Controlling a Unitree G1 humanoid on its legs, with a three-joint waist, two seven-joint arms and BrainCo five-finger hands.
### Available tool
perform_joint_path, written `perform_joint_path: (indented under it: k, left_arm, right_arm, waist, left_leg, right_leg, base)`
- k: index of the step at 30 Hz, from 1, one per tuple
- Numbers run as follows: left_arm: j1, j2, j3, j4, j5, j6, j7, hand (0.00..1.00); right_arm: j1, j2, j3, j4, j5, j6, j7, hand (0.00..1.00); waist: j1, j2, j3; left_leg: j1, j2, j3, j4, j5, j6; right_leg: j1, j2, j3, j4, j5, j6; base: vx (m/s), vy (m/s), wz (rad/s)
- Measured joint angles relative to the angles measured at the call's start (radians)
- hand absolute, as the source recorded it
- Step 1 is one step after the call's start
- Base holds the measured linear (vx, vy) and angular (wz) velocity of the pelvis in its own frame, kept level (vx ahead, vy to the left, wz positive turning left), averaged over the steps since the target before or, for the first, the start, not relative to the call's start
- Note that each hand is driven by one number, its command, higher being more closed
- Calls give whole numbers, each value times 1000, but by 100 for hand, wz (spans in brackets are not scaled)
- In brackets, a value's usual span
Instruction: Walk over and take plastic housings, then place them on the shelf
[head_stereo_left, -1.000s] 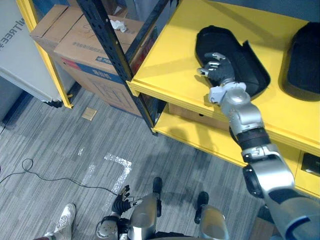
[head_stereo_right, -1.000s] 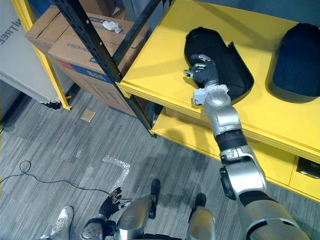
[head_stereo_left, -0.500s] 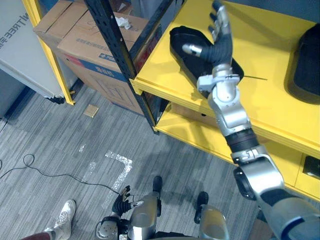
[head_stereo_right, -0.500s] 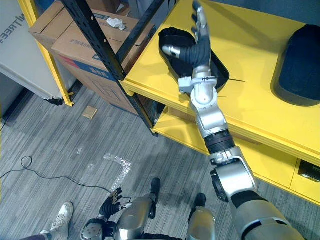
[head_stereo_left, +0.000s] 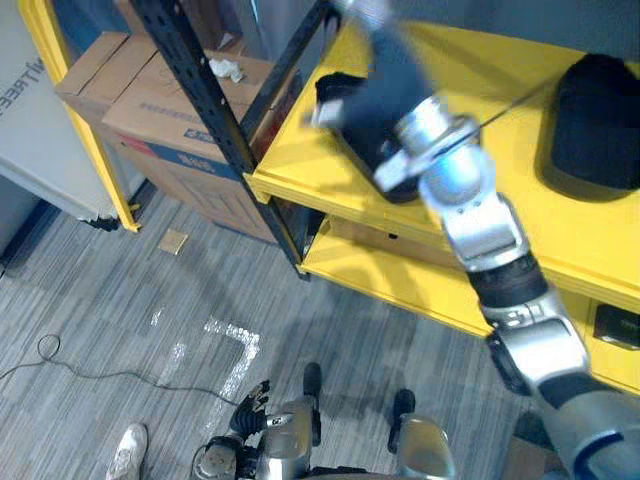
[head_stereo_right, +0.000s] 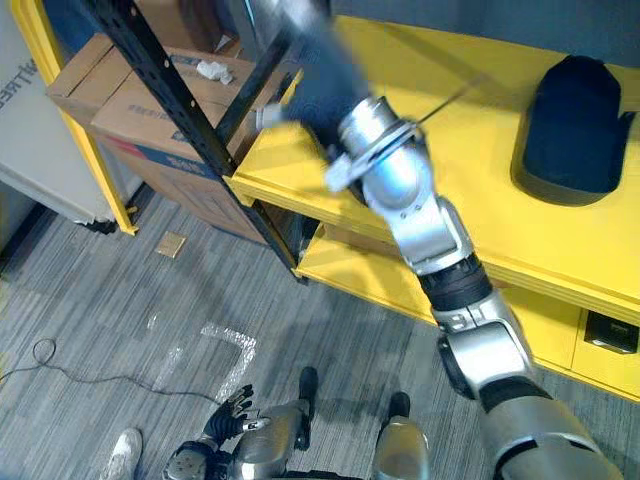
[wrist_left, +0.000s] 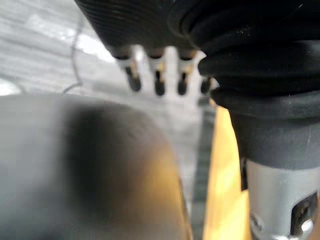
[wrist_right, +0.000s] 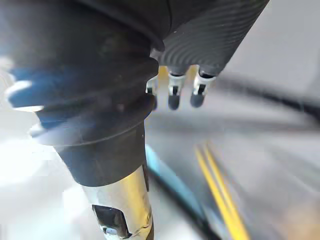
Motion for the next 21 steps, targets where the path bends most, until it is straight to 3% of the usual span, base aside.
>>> perform_joint_path:
  k: [1, 5, 9, 14, 21]
  left_arm:
    - [-2, 14, 2, -2, 8, 0, -11, 0]
    - [-4, 37, 13, -8, 32, 5, -28, 0]
    - [-6, 34, 41, 22, 37, 4, -31, 0]
    - [-7, 38, 54, 30, 38, 3, -38, 0]
    - [-25, 36, 71, 62, 37, -3, -64, 0]
  right_arm:
    - [26, -42, 41, 0, -22, 19, 49, 0]
    - [49, -152, 75, -3, -79, 48, 121, 0]
    - [62, -280, 74, -60, -114, 78, 84, 0]
    - [110, -314, 56, -147, -141, 75, 53, 0]
    - [120, -314, 40, -161, -140, 79, 59, 0]
  waist:
    - [-2, -17, -7]
    - [-5, -49, -6]
    - [-15, -59, -1]
    - [-22, -68, 5]
    - [-6, -73, 24]
  left_leg:
    - [0, 6, 3, 2, -2, -2]
    - [-1, 25, 36, 24, -23, -7]
    - [-22, 39, 76, 95, -69, -3]
    - [-72, 54, 82, 143, -87, -3]
    - [-105, 62, 77, 194, -113, -3]
  right_leg:
    - [6, 8, 1, -13, 8, -1]
    - [15, 28, 29, -58, 40, -6]
    - [7, 38, 68, -73, 54, -2]
    - [-25, 48, 75, -74, 62, -3]
    - [-41, 53, 76, -59, 61, -4]
  base:
    - [81, -15, -7]
    - [15, 3, -29]
    - [-39, 32, -31]
    - [-16, 5, -8]
    - [0, 0, 0]
